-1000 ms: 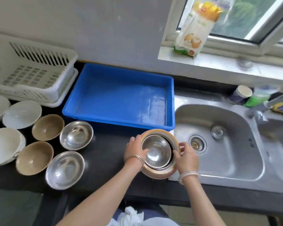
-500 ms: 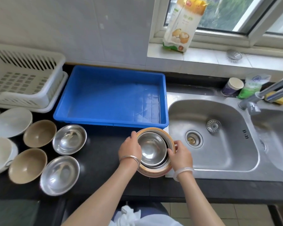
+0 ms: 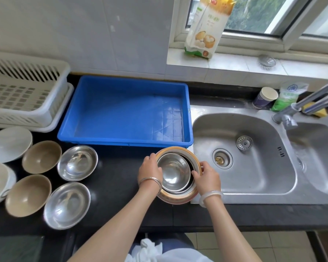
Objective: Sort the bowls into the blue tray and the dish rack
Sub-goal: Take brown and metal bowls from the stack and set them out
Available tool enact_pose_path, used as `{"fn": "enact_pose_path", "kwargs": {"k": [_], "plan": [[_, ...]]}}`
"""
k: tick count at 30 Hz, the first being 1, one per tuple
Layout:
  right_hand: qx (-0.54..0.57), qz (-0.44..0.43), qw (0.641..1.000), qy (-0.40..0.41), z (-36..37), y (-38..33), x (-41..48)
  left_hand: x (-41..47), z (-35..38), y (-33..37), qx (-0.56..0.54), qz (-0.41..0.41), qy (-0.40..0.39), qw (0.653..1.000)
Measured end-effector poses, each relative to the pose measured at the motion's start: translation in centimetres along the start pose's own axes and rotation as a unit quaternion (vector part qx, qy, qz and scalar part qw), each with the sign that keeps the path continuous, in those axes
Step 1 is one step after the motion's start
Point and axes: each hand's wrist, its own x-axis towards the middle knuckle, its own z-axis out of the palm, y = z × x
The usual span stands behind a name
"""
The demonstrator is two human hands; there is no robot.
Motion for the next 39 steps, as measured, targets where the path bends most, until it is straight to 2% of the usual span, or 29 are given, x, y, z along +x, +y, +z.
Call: {"fn": "enact_pose_path", "kwargs": {"k": [8, 12, 16, 23, 29, 39], "plan": [[-0.013, -0.008, 1.000, 0.005, -0.1, -0.6, -0.2, 0.1, -0.3, 0.4, 0.072, 0.022, -0.009, 0.997], [-0.035, 0.001, 0.999, 0.000, -0.3, -1.0, -0.3, 0.1, -0.8, 0.1, 0.070, 0.032, 0.007, 0.997], [-0.082, 0.004, 0.997, 0.003, -0.5, -1.4, -0.4, -0.4, -1.0, -0.2, 0.028, 0.039, 0.019, 0.999], [-0.163, -0.026, 0.986, 0.025, -0.1, -2.0, -0.4, 0.1, -2.2, -1.6, -0.141, -0.022, 0.003, 0.990], [-0.202, -0.048, 0.978, 0.027, -0.1, -2.1, -0.5, 0.5, -3.2, -2.4, -0.179, -0.038, 0.017, 0.983], [-0.160, -0.076, 0.979, 0.102, -2.1, -2.5, -0.7, -0.2, -6.1, -4.8, -0.235, -0.068, 0.046, 0.968]]}}
